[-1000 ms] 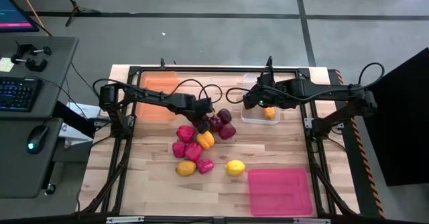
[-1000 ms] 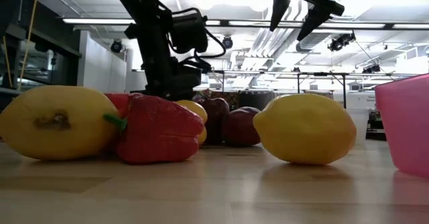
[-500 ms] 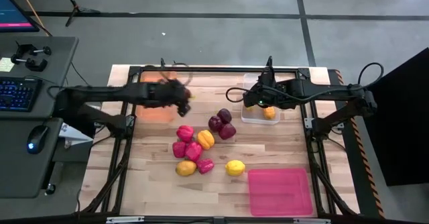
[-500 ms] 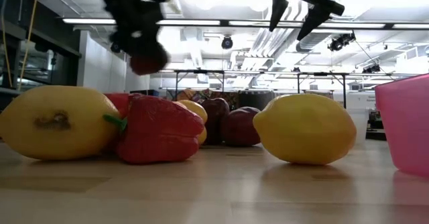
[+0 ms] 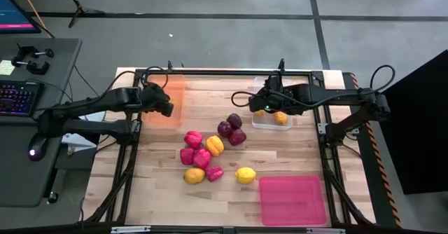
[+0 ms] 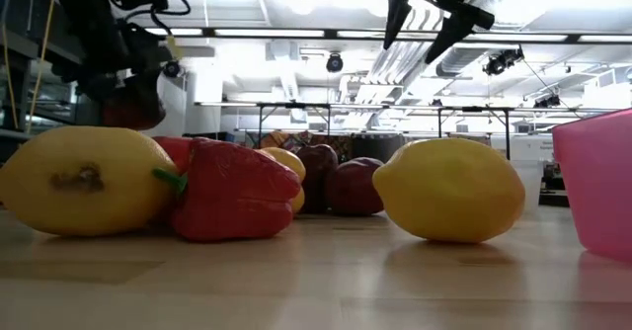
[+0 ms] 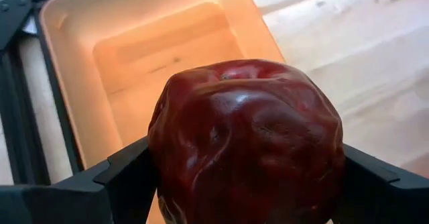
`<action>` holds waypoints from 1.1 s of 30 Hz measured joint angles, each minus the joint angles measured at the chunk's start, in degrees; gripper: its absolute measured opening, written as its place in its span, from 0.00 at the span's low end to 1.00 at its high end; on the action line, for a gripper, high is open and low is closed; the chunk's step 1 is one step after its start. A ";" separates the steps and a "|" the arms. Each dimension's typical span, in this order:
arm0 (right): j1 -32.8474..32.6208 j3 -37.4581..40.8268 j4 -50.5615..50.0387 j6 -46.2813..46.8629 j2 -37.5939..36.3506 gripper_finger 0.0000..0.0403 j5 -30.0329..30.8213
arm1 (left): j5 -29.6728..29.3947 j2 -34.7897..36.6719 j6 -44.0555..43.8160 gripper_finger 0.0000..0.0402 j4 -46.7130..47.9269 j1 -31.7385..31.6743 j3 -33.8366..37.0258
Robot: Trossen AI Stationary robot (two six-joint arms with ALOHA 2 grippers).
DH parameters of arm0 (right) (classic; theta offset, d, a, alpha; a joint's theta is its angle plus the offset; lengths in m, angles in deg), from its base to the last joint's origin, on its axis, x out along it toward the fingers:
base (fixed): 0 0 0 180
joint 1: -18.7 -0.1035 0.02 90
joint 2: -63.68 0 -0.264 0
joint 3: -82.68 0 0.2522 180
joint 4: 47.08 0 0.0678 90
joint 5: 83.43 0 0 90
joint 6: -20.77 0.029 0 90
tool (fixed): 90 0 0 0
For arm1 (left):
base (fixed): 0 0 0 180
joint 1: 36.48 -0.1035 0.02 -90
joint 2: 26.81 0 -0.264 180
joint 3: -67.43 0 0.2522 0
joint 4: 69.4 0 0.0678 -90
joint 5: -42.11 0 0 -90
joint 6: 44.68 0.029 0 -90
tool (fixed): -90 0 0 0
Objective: Sort produce into baskets
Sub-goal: Put the apple into the orange bin
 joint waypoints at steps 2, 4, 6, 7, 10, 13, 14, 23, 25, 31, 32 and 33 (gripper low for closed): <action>0.00 0.00 0.39 -0.02 0.31 0.88 -0.27 | 0.78 0.07 3.71 0.81 -0.51 0.04 0.00; -0.02 0.00 0.34 -0.07 0.54 0.88 -0.88 | 2.01 -0.10 5.86 0.81 -1.11 0.02 0.00; -0.02 0.00 0.32 0.09 0.74 0.88 -1.06 | 2.58 -0.51 7.47 0.81 -1.19 0.02 0.00; -0.02 0.00 0.26 0.25 0.80 0.88 -1.15 | 2.45 -0.68 8.71 0.81 -1.22 0.02 0.00; -0.02 0.00 0.37 0.42 0.95 0.88 -1.17 | 1.63 -1.71 12.97 0.84 -1.36 -0.02 0.00; -0.02 0.00 0.44 0.42 1.01 0.88 -1.28 | 2.26 -2.87 14.79 0.87 -2.38 -1.13 0.00; -0.02 0.00 0.48 0.43 1.01 0.88 -1.32 | 2.21 -3.28 15.32 0.88 -2.70 -1.48 0.00; -0.02 0.00 0.48 1.44 1.01 0.88 -1.32 | 1.98 -3.99 14.23 0.89 -2.84 -2.42 0.00; -0.02 0.00 0.48 1.44 1.01 0.88 -1.31 | 1.66 -3.99 14.93 0.89 -2.80 -2.49 0.00; -0.02 -0.02 0.48 1.37 1.01 0.88 -1.32 | -0.25 -3.99 14.04 0.89 -2.85 -2.49 0.00; -0.02 -0.02 0.45 1.36 1.01 0.88 -1.32 | -0.41 -3.99 14.02 0.89 -2.84 -2.49 0.00; -0.02 -0.02 0.39 1.34 1.01 0.88 -1.32 | -0.59 -3.99 14.02 0.89 -2.84 -2.49 0.00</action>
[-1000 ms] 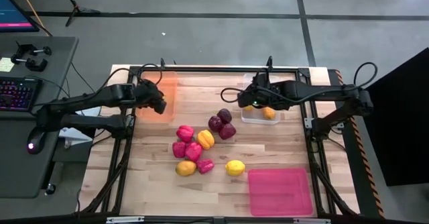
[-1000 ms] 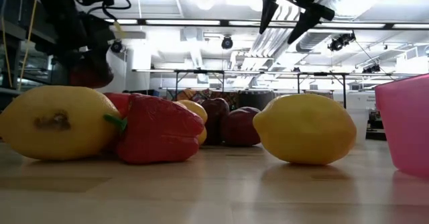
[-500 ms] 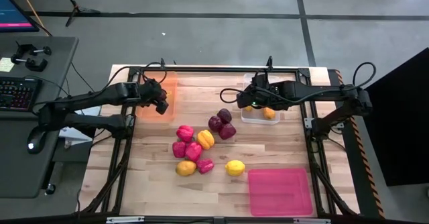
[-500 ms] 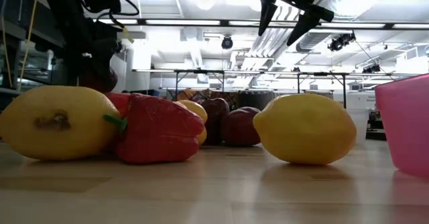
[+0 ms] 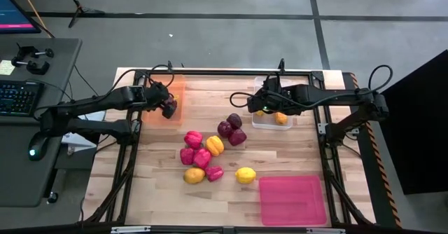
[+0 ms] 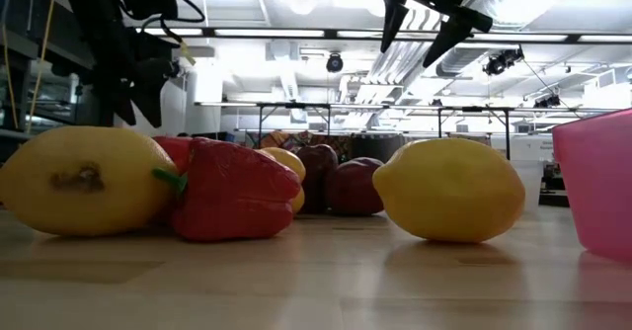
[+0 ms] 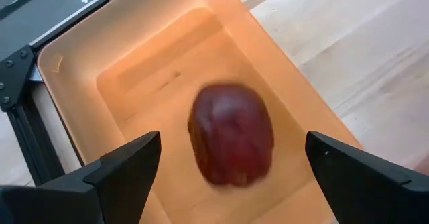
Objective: Sort produce into baskets
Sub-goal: Put the apple into the orange bin
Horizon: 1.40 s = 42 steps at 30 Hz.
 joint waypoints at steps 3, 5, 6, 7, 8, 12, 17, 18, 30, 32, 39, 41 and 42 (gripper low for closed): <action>0.00 0.00 -0.15 -0.07 0.00 0.88 0.00 | 0.14 0.00 0.02 0.91 0.00 0.00 0.00; 0.00 0.00 -0.15 -0.34 0.00 0.88 0.00 | 0.87 0.00 0.02 0.94 0.06 0.00 0.00; 0.00 0.00 -0.16 -0.37 0.00 0.88 0.01 | 1.18 0.00 0.01 0.95 0.07 0.00 0.00; 0.00 0.00 -0.15 -0.63 0.00 0.88 0.03 | 1.37 0.00 -0.03 0.97 -0.05 0.00 0.00; 0.00 0.00 -0.15 -1.36 0.00 0.88 0.09 | 1.98 0.00 -0.40 0.98 -0.17 0.00 -0.19; 0.00 0.00 -0.16 -3.30 0.00 0.88 0.42 | 6.67 0.02 -7.88 0.99 -1.83 0.00 -3.24; -0.34 0.00 -1.75 -3.94 0.00 0.88 0.23 | 14.52 0.00 -12.75 0.99 -8.52 1.98 -6.09; -0.64 0.00 -2.66 -4.01 0.00 0.88 0.24 | 16.14 -0.31 -14.10 0.99 -11.36 2.50 -6.16; -5.60 -0.07 -12.66 2.75 -3.63 0.88 5.09 | 23.68 -22.15 -16.09 0.99 -22.18 14.30 -12.67; -6.21 -0.07 -12.55 2.75 -4.59 0.88 5.25 | 23.45 -26.52 -14.08 0.99 -22.82 15.48 -16.09; -7.90 -0.07 -12.41 2.99 -5.95 0.88 5.64 | 21.45 -39.06 -7.19 0.99 -22.99 18.12 -28.92; -8.21 -0.07 -12.36 3.00 -5.92 0.88 5.64 | 21.17 -41.67 -5.72 0.99 -22.97 18.57 -31.51; -8.24 -0.07 -12.21 3.01 -5.92 0.88 5.64 | 20.71 -42.81 -5.04 0.99 -22.79 18.75 -32.55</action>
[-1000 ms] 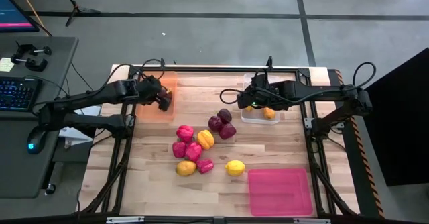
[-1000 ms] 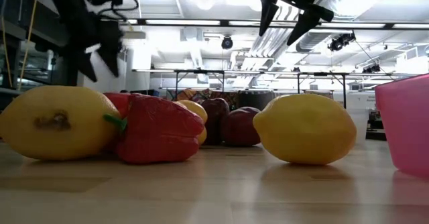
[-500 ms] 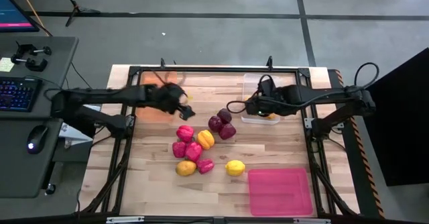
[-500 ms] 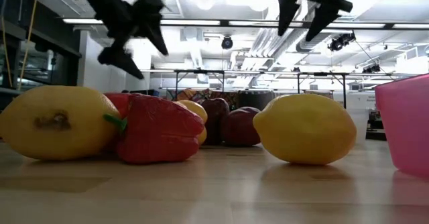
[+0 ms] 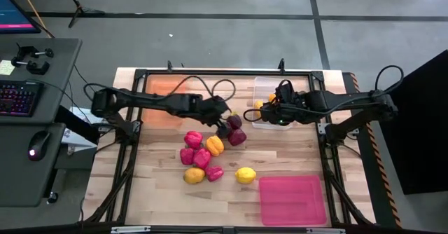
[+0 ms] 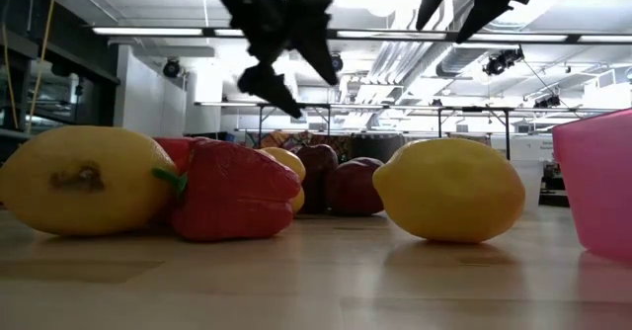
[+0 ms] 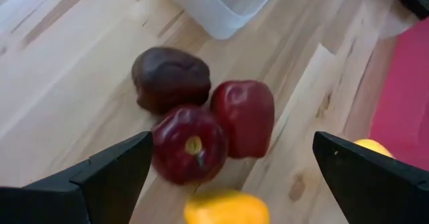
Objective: Sort produce into baskets
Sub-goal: Put the apple into the orange bin
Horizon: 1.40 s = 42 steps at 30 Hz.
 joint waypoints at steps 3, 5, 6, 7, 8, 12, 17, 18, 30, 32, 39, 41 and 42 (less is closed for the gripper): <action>0.00 0.00 0.61 0.21 0.00 0.88 0.00 | -1.70 -3.25 1.95 0.99 0.23 0.46 -2.09; 0.00 0.00 0.53 1.13 0.00 0.88 0.25 | -2.84 -5.03 3.48 0.99 0.37 0.64 -2.73; 0.00 0.00 0.53 1.27 0.00 0.88 0.46 | -3.25 -5.77 4.20 0.99 0.42 0.69 -2.84; 0.00 0.00 0.57 1.27 0.00 0.88 0.63 | -3.87 -6.56 4.87 0.99 0.60 0.85 -3.06; 0.00 0.00 0.68 1.27 0.00 0.88 0.63 | -4.70 -7.15 5.13 0.99 0.68 0.90 -3.25; 0.00 0.00 0.99 1.23 0.00 0.88 0.63 | -5.84 -9.15 6.73 0.99 1.52 1.24 -3.51; 0.00 0.00 1.29 1.17 0.00 0.88 0.62 | -5.86 -10.98 8.56 0.99 2.69 1.91 -3.56; 0.00 0.00 1.29 1.16 0.00 0.88 0.61 | -5.84 -11.54 8.54 0.99 2.68 2.02 -3.56; 0.00 0.00 1.51 1.49 0.02 0.88 1.16 | -4.84 -15.42 8.01 0.97 3.59 2.15 -3.53; 0.00 0.00 1.55 1.65 0.02 0.88 1.27 | -5.17 -15.23 8.02 0.94 2.75 2.15 -3.53; 0.00 0.00 1.04 1.51 0.02 0.88 1.29 | -6.44 -13.65 12.40 0.67 5.69 2.50 -3.56; 0.00 0.00 0.19 1.49 0.02 0.88 1.29 | -8.94 -10.97 16.37 0.66 9.13 3.28 -3.34; 0.00 0.00 -0.40 1.49 0.02 0.88 1.29 | -11.27 -8.80 18.11 0.66 10.19 3.84 -3.34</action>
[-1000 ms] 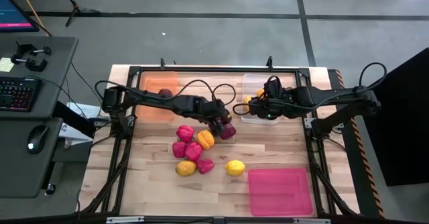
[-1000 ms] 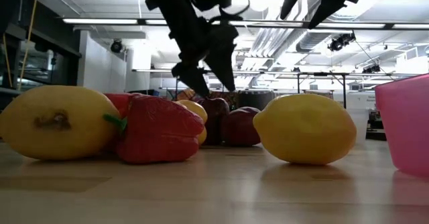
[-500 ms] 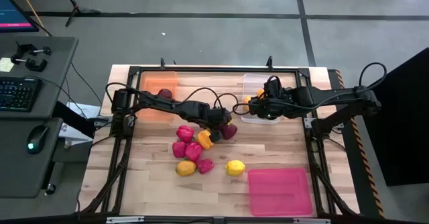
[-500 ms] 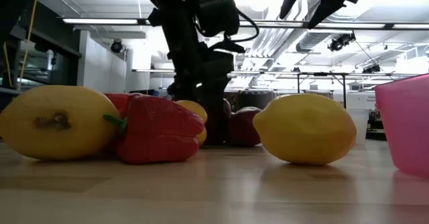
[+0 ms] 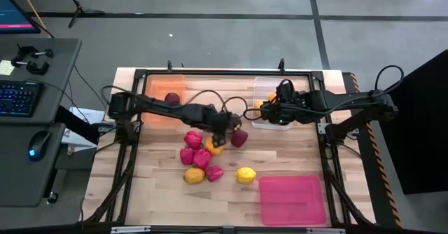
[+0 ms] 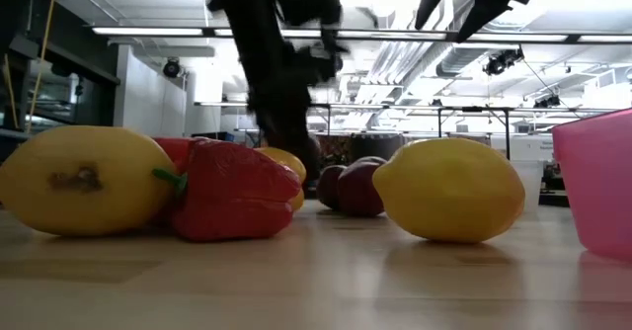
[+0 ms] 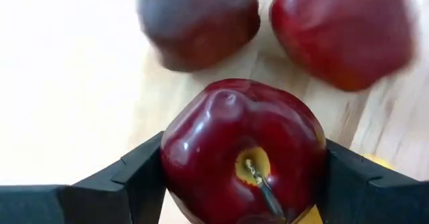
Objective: Sort produce into baskets
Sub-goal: Put the apple into the orange bin
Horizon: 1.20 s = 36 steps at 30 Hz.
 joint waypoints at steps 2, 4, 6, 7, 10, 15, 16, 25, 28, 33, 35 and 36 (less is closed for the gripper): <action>0.00 0.00 -0.82 0.00 0.00 0.88 0.02 | -6.35 5.75 1.86 0.66 2.10 1.00 -0.02; 0.00 0.00 -1.43 0.00 0.00 0.88 0.58 | -12.26 12.50 1.76 0.66 2.65 1.11 0.70; 0.00 0.00 -1.41 0.00 0.00 0.88 1.01 | -16.85 19.33 0.27 0.66 2.82 0.02 3.34; 0.00 0.00 -1.41 -0.09 0.02 0.88 1.03 | -17.94 22.83 -0.83 0.66 3.17 -0.90 5.28; 0.00 0.00 -1.36 -0.50 0.02 0.88 1.78 | -18.53 33.37 -6.40 0.69 5.97 -4.37 12.57; 0.00 0.00 -1.34 -1.08 0.04 0.88 3.04 | -18.25 49.15 -20.59 0.70 14.59 -7.72 26.00; 0.02 0.00 -1.34 -1.09 0.04 0.88 3.04 | -18.33 51.97 -23.76 0.70 15.98 -7.88 28.23; 0.02 0.00 -1.32 -1.09 0.04 0.88 3.05 | -15.79 66.15 -36.96 0.71 18.32 -7.97 38.85; 0.02 0.00 -1.30 -0.85 0.04 0.88 3.06 | -16.47 66.75 -33.76 0.71 17.93 -7.97 39.67; 0.02 0.00 -1.00 -0.47 0.04 0.88 3.06 | -16.01 65.57 -29.29 0.74 18.24 -7.99 39.91; 0.02 0.00 -0.72 -0.46 0.04 0.88 3.06 | -15.77 64.75 -28.83 0.79 18.37 -8.49 39.91; 0.02 0.00 -0.71 -0.46 0.04 0.88 3.06 | -15.32 64.33 -28.21 0.82 18.37 -8.86 39.91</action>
